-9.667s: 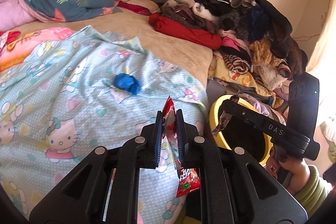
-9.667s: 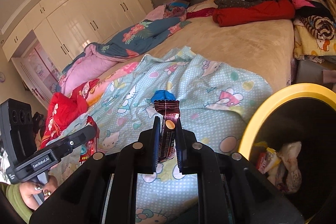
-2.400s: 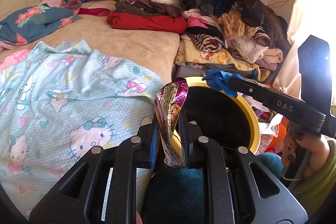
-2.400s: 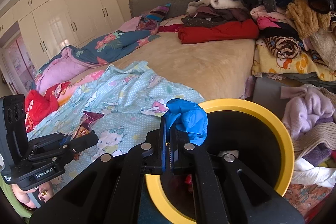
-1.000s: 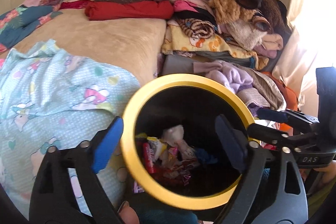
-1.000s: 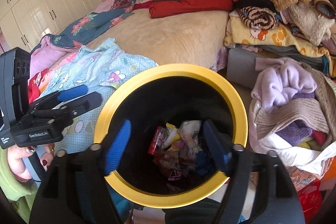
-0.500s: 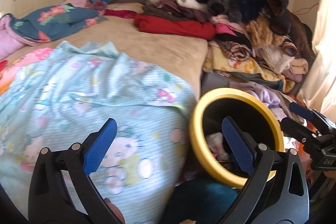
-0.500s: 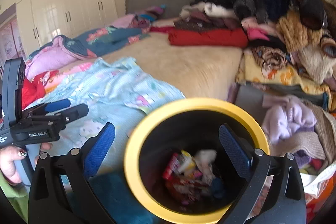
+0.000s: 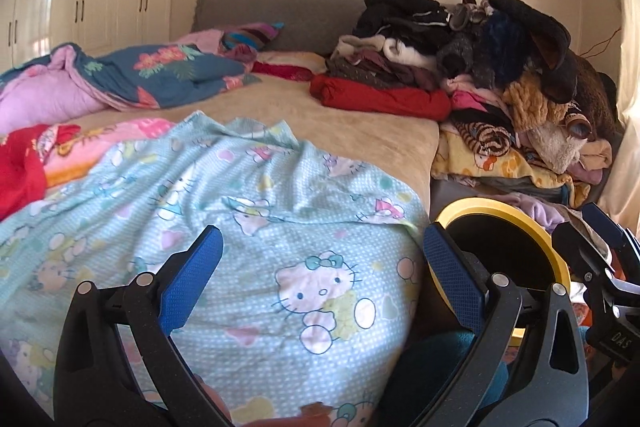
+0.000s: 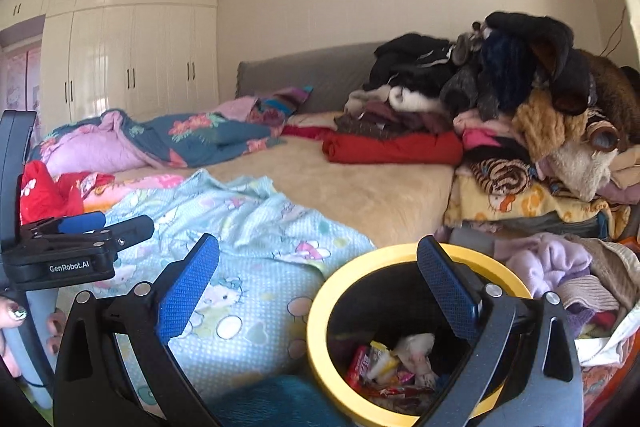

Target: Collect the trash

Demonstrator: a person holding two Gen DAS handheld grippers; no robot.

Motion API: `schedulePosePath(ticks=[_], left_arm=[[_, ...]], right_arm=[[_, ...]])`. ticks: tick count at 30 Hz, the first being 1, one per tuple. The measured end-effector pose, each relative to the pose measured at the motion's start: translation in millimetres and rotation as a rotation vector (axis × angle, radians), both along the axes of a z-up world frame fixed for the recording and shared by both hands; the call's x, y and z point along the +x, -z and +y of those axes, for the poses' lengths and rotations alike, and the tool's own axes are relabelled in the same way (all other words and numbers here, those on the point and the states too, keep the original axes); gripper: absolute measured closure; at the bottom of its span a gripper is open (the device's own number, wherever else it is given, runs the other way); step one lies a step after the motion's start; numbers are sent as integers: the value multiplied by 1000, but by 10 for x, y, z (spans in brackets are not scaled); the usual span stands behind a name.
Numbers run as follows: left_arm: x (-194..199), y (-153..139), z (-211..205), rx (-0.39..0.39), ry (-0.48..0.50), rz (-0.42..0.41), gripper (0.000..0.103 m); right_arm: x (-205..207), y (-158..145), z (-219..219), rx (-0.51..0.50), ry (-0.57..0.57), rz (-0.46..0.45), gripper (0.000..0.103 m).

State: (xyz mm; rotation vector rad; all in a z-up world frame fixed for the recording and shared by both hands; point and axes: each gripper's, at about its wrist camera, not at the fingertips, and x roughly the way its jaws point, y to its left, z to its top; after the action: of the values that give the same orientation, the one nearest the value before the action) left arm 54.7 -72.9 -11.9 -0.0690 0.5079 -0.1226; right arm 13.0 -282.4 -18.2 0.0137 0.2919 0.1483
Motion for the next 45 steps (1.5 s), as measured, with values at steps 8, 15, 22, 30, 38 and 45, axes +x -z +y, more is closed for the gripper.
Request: schedulePosePath(ticks=[8,15,22,30,38,45], left_arm=[[-137,0,74,-3,-2,-46,11],[-155,3,66,-4,-3,-55,11],[-149,15,63,-5,-1,-52,11],[-163,1,49,-5,-2,-57,11],[-162,8,51,-4,-1,-55,11],[-169,-5,38,-5,0,-57,11]], right_arm=[[-213,43,59,11,62,-80,6],[-202,68,25,11,88,-80,6],[-194,80,-3,18,98,-82,6],[-193,81,-6,18,99,-85,6],[-193,75,-3,15,101,-85,6],[-190,80,1,14,104,-83,6]])
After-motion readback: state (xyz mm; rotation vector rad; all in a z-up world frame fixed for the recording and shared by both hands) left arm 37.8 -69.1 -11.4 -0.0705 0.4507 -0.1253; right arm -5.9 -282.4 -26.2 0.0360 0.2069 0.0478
